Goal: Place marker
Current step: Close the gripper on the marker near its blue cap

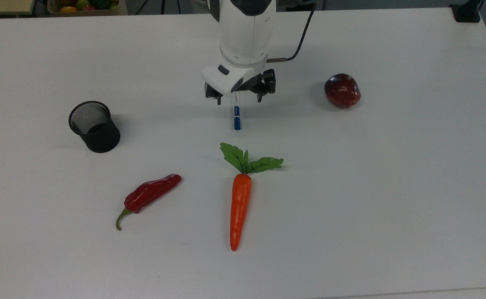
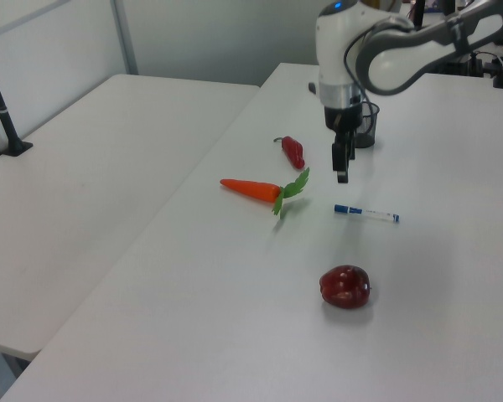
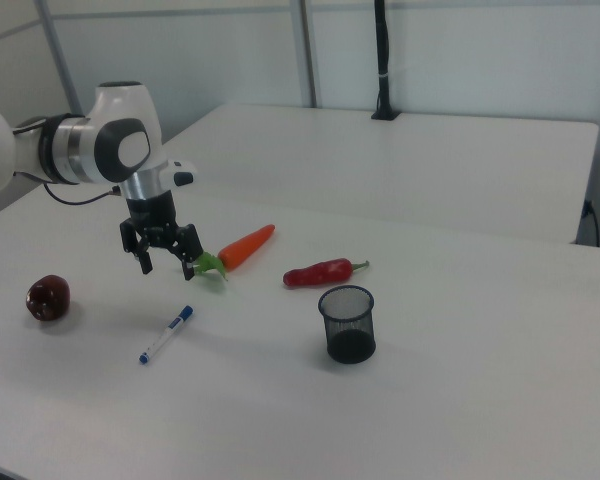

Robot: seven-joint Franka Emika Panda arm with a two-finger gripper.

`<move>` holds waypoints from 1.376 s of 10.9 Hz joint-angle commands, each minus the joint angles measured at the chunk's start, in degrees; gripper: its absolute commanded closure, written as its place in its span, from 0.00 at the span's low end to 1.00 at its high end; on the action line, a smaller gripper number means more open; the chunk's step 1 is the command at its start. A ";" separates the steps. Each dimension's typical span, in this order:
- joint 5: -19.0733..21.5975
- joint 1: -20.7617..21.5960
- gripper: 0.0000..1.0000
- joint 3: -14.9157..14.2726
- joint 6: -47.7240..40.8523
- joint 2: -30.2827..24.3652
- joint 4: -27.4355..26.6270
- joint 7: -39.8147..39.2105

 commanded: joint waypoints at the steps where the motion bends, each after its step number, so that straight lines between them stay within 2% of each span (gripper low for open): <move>1: -0.86 0.51 0.00 -0.02 3.51 3.25 -0.83 1.21; 4: -2.78 0.25 0.00 -0.02 6.67 5.73 -2.49 1.21; 5: -2.88 0.16 0.06 -0.02 8.51 5.73 -3.80 1.21; 6: -2.88 0.16 0.15 -0.02 9.14 5.82 -4.08 1.21; 10: -2.88 0.25 0.64 -0.02 9.14 6.35 -4.08 1.30; 15: -2.88 0.43 0.85 -0.02 8.44 6.17 -4.35 2.78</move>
